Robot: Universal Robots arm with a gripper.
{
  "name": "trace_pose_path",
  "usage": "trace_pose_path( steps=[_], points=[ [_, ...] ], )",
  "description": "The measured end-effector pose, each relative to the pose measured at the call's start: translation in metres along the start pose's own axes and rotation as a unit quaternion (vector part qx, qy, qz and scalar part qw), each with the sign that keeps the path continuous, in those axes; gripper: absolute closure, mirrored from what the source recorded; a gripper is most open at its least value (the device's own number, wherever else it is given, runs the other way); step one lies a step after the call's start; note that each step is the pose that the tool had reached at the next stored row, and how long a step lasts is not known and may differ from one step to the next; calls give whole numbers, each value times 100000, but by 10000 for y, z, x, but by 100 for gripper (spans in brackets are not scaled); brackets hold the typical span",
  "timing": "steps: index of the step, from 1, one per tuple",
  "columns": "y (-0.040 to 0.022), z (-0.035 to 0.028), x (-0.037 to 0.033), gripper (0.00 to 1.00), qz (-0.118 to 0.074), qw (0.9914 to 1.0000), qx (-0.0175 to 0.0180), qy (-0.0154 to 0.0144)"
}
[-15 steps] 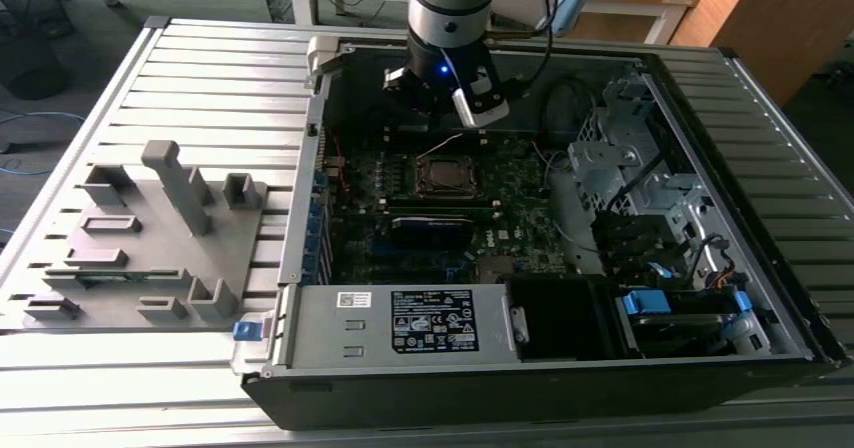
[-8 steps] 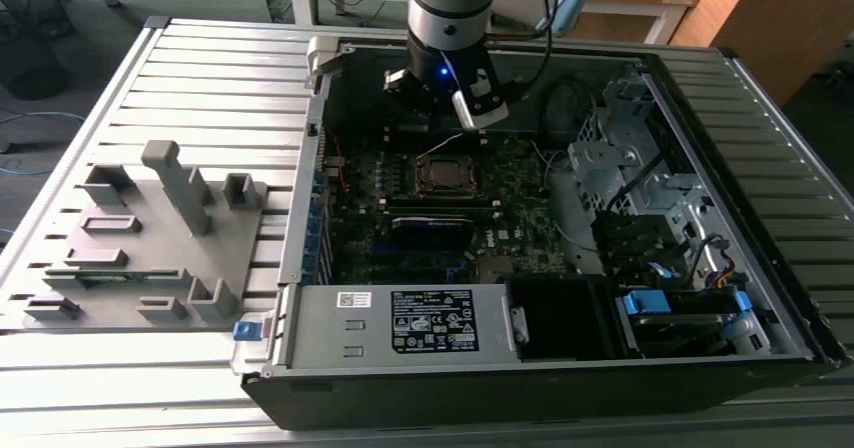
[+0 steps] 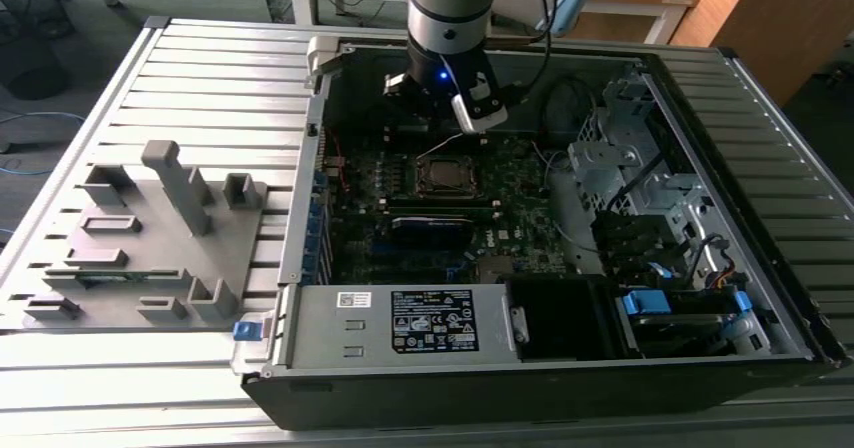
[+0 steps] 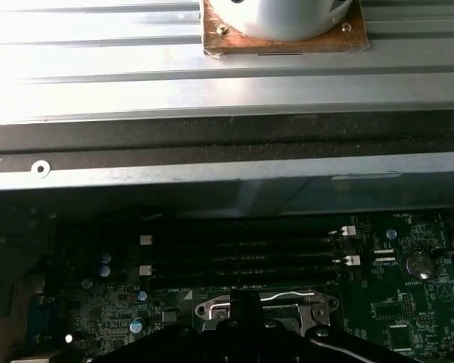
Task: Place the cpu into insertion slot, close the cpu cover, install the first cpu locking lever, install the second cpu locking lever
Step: 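Install the first cpu locking lever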
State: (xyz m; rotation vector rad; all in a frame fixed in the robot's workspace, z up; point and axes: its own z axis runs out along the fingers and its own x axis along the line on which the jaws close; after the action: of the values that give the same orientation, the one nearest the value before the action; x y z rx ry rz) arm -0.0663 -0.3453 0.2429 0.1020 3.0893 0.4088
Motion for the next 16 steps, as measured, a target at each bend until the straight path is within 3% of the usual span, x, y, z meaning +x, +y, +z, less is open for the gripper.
trace_pose_path(
  steps=[9,16],
  points=[
    [-7,51,-81,89,61,100000,31,-7],
    [-12,82,-84,89,63,100000,39,-5]
  ],
)
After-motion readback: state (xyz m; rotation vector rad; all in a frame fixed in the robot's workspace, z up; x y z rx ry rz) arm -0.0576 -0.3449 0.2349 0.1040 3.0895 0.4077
